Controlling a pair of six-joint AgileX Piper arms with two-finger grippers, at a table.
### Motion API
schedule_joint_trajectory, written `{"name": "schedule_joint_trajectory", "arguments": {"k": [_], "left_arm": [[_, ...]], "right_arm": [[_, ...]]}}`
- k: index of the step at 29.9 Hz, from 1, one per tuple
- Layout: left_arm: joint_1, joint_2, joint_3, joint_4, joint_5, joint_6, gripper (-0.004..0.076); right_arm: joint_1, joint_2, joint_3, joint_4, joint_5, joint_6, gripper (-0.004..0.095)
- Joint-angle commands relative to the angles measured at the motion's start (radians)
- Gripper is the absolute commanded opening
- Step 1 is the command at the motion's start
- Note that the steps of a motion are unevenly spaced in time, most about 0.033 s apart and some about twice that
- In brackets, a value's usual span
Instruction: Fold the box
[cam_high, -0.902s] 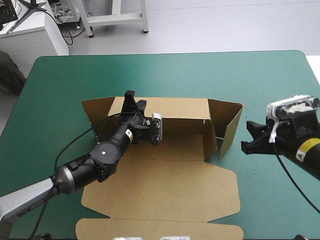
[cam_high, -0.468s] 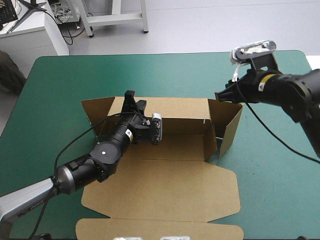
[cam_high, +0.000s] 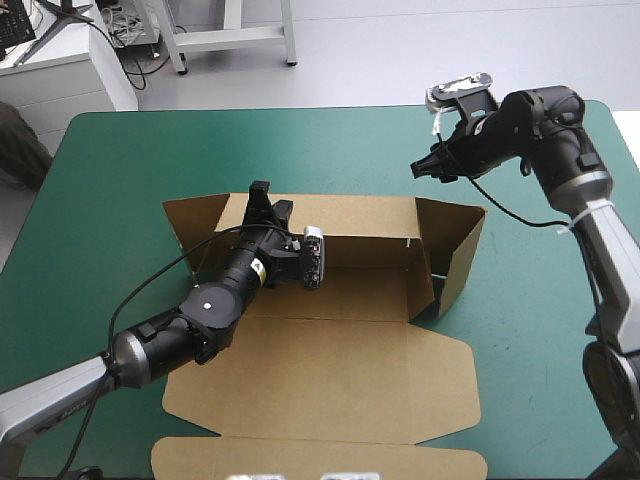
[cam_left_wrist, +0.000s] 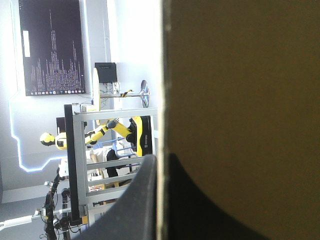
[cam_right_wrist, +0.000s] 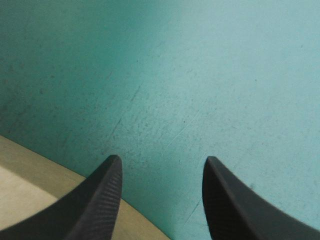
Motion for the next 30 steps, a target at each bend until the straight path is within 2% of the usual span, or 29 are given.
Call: {"name": "schedule_joint_trajectory", "arguments": {"k": [1, 9, 16, 30], "left_arm": [[-0.006, -0.033, -0.027, 0.026, 0.040, -0.016, -0.0010], [-0.006, -0.033, -0.027, 0.026, 0.038, -0.016, -0.0010], [-0.006, -0.033, -0.027, 0.026, 0.041, -0.016, -0.0010], [-0.006, -0.033, -0.027, 0.026, 0.041, 0.001, -0.0010]], "right_arm": [[-0.007, 0.009, -0.036, 0.012, -0.010, -0.050, 0.0461], [-0.013, 0.043, -0.036, 0.036, 0.119, -0.105, 0.0422], [-0.013, 0.002, -0.020, 0.073, 0.119, -0.099, 0.0422], [-0.013, -0.139, 0.204, 0.091, 0.119, -0.132, 0.0422]]}}
